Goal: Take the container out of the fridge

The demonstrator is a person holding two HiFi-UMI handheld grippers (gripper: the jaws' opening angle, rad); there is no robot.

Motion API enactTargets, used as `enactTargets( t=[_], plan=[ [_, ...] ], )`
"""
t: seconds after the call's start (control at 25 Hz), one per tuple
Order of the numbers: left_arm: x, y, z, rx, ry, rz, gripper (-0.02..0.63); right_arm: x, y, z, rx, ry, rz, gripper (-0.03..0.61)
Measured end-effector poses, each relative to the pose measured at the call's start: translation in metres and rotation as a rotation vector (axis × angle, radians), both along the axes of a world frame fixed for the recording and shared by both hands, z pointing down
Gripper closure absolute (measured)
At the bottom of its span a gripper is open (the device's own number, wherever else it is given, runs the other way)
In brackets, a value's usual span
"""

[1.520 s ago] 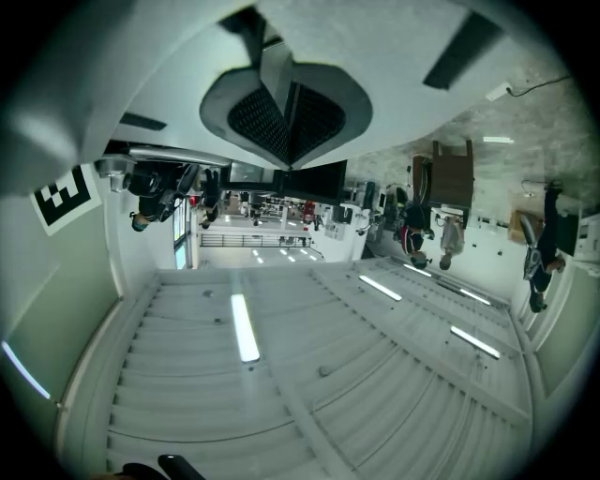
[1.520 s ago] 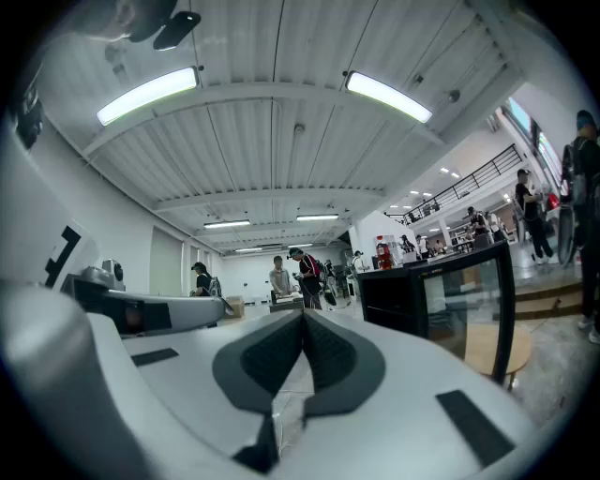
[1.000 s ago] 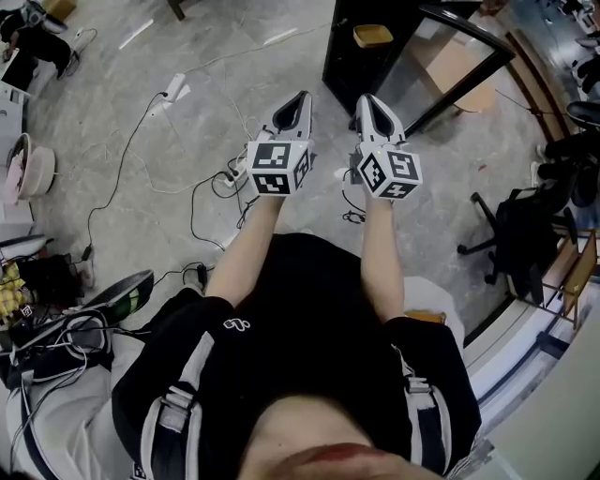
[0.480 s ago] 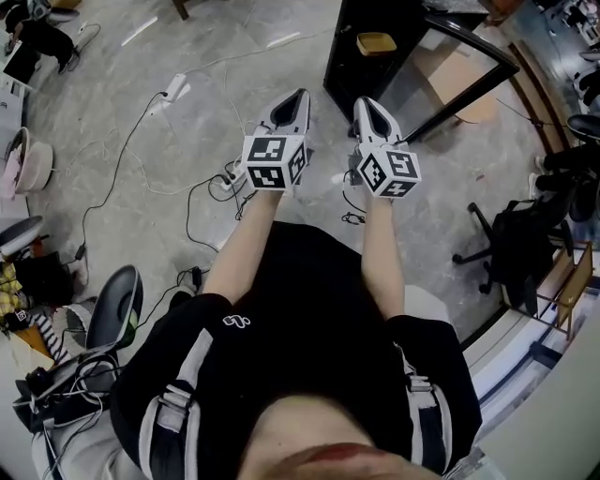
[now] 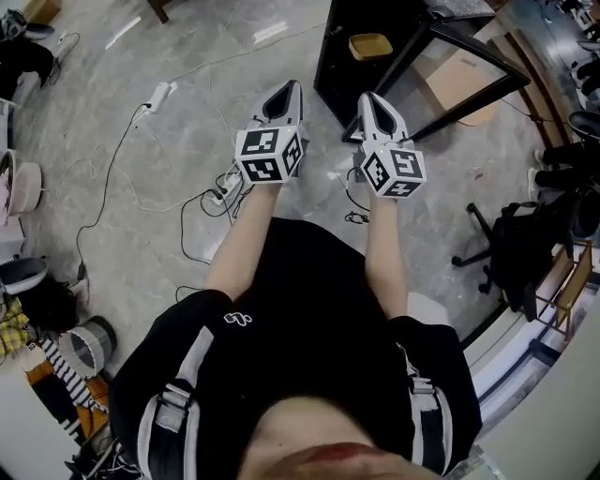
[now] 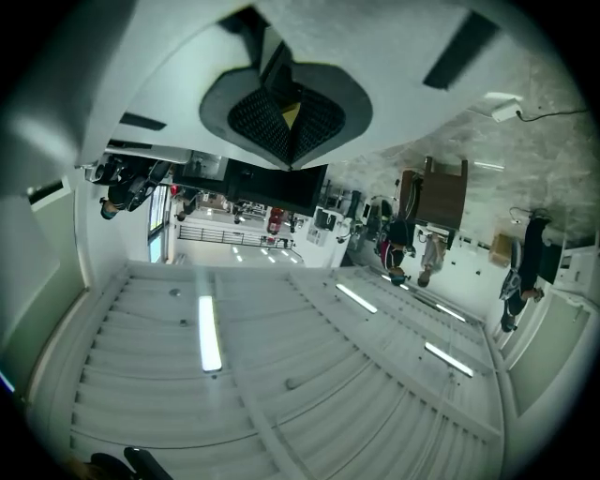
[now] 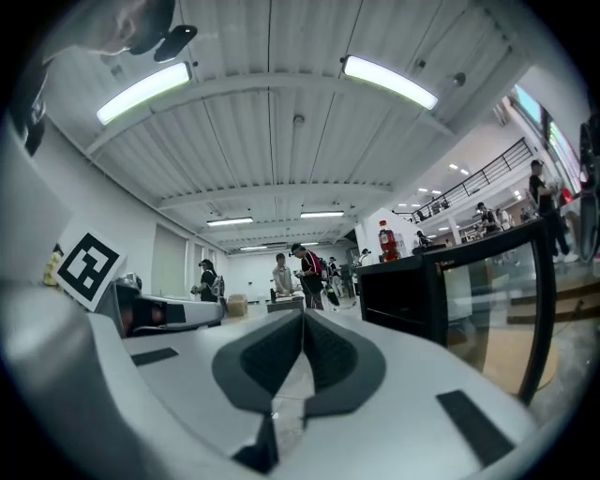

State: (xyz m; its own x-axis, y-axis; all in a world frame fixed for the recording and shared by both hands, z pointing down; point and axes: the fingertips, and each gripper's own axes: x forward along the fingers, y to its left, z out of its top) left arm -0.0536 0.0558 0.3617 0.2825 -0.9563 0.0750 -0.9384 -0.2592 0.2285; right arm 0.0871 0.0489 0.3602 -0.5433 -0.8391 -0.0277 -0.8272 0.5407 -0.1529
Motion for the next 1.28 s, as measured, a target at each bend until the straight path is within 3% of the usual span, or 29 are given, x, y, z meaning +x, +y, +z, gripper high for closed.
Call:
enactTargets(
  t=[0.32, 0.64, 0.88, 1.28],
  plan=[
    [-0.001, -0.157, 0.019, -0.065, -0.040, 0.090, 0.604, -0.009, -0.148, 0.020, -0.057, 0.004, 0.082, 0.566],
    [-0.008, -0.283, 0.039, -0.117, -0.095, 0.146, 0.604, -0.030, -0.269, 0.041, -0.137, 0.041, 0.110, 0.566],
    [-0.005, -0.332, 0.054, -0.150, -0.085, 0.185, 0.604, -0.037, -0.310, 0.058, -0.196, 0.076, 0.118, 0.566],
    [0.008, -0.368, 0.095, -0.229, -0.086, 0.191, 0.604, -0.039, -0.350, 0.095, -0.269, 0.106, 0.082, 0.566]
  ],
)
